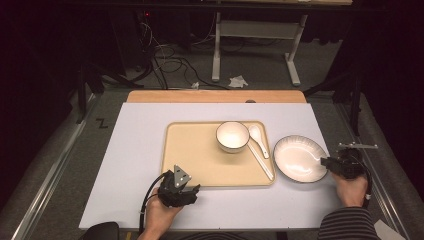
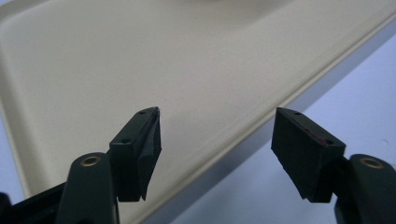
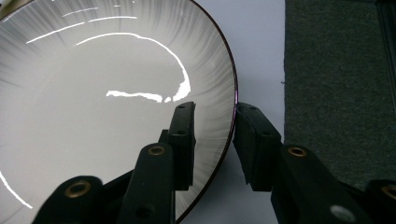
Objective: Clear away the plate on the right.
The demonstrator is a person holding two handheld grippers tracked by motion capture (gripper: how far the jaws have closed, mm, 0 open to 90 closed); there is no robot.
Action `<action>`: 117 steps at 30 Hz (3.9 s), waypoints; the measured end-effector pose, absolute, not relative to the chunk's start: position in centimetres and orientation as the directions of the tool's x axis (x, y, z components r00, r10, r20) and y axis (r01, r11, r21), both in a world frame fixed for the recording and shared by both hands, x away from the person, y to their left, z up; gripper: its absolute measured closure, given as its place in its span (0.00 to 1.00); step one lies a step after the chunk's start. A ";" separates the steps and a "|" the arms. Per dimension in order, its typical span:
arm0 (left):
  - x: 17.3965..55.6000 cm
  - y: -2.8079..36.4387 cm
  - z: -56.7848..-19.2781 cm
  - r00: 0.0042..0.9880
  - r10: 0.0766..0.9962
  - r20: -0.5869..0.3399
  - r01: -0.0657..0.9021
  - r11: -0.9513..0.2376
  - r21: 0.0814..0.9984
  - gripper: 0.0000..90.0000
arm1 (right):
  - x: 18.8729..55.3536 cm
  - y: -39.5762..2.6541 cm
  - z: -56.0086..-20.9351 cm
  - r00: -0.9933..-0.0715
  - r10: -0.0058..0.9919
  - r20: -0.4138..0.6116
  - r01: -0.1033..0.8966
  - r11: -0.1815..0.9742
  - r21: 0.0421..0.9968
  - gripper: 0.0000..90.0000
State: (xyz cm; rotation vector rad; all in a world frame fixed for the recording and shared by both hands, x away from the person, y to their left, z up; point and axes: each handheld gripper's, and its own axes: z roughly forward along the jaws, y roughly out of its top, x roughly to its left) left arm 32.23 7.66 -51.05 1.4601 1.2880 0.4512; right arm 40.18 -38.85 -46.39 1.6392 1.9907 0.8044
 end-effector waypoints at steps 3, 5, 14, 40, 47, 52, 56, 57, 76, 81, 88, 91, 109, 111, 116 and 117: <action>32.3 7.7 -51.1 0.338 0.872 -0.354 0.462 0.174 0.870 0.37 | 40.3 -39.0 -46.5 -0.197 0.980 0.041 0.736 0.120 0.666 0.81; 32.4 7.7 -51.1 0.335 0.874 -0.351 0.462 0.172 0.870 0.37 | 40.6 -39.0 -46.8 -0.196 0.980 0.039 0.748 0.123 0.652 0.82; 31.9 8.3 -51.0 0.313 0.883 -0.350 0.451 0.186 0.873 0.37 | 41.5 -39.2 -47.4 -0.191 0.981 0.042 0.774 0.124 0.621 0.84; 32.1 7.9 -51.2 0.331 0.881 -0.337 0.458 0.162 0.874 0.37 | 41.1 -39.7 -47.6 -0.202 0.971 0.128 0.811 0.093 0.578 0.80; 32.2 7.7 -51.3 0.334 0.883 -0.329 0.461 0.152 0.875 0.37 | 40.7 -39.6 -47.6 -0.215 0.966 0.142 0.818 0.099 0.567 0.75; 32.1 7.8 -51.3 0.331 0.886 -0.325 0.459 0.149 0.876 0.37 | 40.9 -39.5 -47.8 -0.223 0.967 0.122 0.807 0.113 0.580 0.72; 32.1 7.8 -51.3 0.329 0.887 -0.325 0.458 0.151 0.876 0.37 | 41.2 -39.3 -47.9 -0.231 0.967 0.105 0.801 0.128 0.585 0.70; 32.1 7.8 -51.3 0.328 0.886 -0.328 0.457 0.155 0.876 0.37 | 41.2 -39.3 -47.9 -0.228 0.967 0.109 0.803 0.123 0.583 0.70; 31.7 8.1 -51.5 0.313 0.895 -0.319 0.453 0.155 0.878 0.40 | 42.7 -39.6 -48.8 -0.240 0.948 0.207 0.817 0.082 0.571 0.74; 31.5 8.4 -51.5 0.299 0.900 -0.318 0.442 0.165 0.882 0.39 | 43.2 -39.9 -48.9 -0.243 0.938 0.247 0.830 0.069 0.554 0.82; 31.5 8.8 -51.4 0.282 0.902 -0.328 0.450 0.177 0.875 0.40 | 43.8 -40.2 -48.9 -0.231 0.929 0.289 0.850 0.048 0.525 0.86; 31.4 8.8 -51.5 0.280 0.904 -0.324 0.447 0.176 0.877 0.40 | 43.9 -40.4 -48.9 -0.230 0.925 0.304 0.853 0.041 0.520 0.87; 31.4 9.0 -51.3 0.282 0.906 -0.317 0.441 0.171 0.881 0.41 | 43.6 -41.0 -48.0 -0.225 0.919 0.325 0.840 0.014 0.543 0.94; 31.4 8.9 -51.3 0.284 0.904 -0.319 0.435 0.175 0.883 0.41 | 43.5 -40.9 -47.7 -0.228 0.924 0.309 0.837 0.024 0.547 0.95; 31.3 8.7 -51.3 0.309 0.911 -0.272 0.421 0.125 0.898 0.40 | 43.0 -40.6 -46.8 -0.253 0.923 0.291 0.816 0.041 0.577 0.97; 31.2 8.5 -51.4 0.315 0.914 -0.255 0.404 0.114 0.908 0.40 | 42.9 -40.6 -46.7 -0.257 0.922 0.290 0.811 0.043 0.584 0.97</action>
